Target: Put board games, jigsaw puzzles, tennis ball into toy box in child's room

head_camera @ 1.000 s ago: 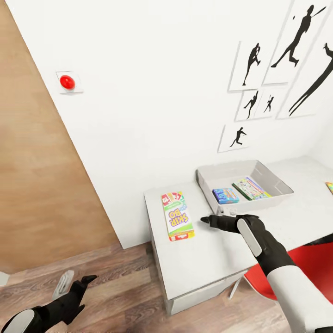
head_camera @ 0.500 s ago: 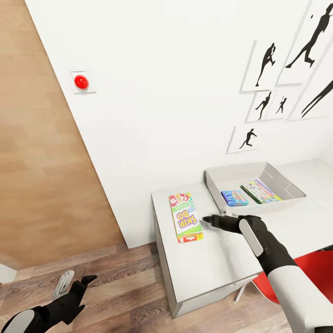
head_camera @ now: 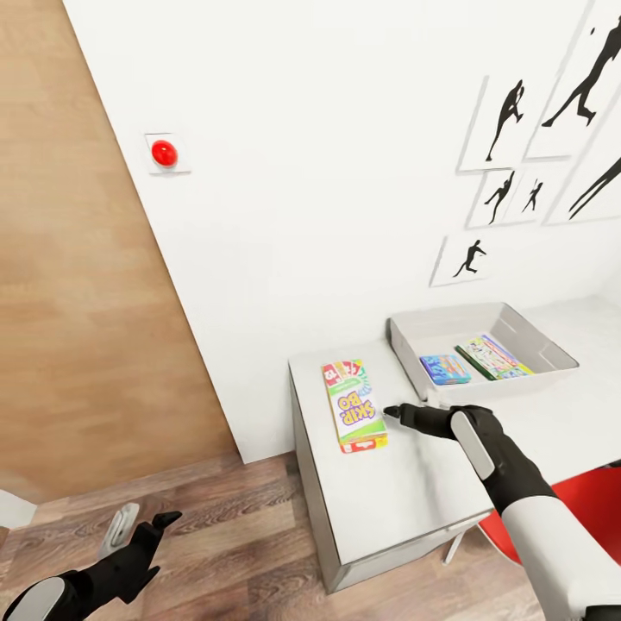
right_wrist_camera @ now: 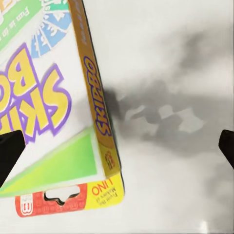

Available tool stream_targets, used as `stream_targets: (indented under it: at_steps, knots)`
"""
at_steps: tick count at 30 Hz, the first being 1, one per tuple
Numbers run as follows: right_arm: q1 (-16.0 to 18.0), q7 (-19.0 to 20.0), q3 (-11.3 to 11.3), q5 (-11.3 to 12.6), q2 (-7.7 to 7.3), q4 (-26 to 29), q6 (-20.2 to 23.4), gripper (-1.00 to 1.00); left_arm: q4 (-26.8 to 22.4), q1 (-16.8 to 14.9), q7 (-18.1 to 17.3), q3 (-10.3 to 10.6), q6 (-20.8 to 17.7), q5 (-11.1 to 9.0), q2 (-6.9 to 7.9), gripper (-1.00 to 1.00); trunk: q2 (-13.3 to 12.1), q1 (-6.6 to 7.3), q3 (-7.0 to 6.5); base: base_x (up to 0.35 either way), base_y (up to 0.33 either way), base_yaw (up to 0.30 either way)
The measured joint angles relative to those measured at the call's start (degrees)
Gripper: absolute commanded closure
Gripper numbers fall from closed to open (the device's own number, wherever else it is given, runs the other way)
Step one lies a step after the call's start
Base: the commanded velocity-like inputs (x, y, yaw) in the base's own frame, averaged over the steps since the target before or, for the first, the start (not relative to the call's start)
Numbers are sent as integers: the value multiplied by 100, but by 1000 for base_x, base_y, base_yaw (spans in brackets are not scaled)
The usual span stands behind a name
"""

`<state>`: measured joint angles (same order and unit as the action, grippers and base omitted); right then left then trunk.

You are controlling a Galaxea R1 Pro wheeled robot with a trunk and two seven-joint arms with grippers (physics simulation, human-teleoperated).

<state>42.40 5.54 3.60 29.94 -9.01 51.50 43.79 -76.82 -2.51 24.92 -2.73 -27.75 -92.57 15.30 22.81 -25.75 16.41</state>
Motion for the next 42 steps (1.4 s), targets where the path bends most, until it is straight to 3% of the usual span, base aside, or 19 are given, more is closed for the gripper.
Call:
stream_targets:
  at_steps: [13,42]
  knots:
    - [25,2,-394,-9,5,-520,-260,-100,6,0,-5,-1,1,0,0,-100,0,0,0,0,2,0]
    - [27,-4,-448,193,5,-598,-308,-100,19,1,-5,6,1,0,0,-100,0,0,-22,0,0,70]
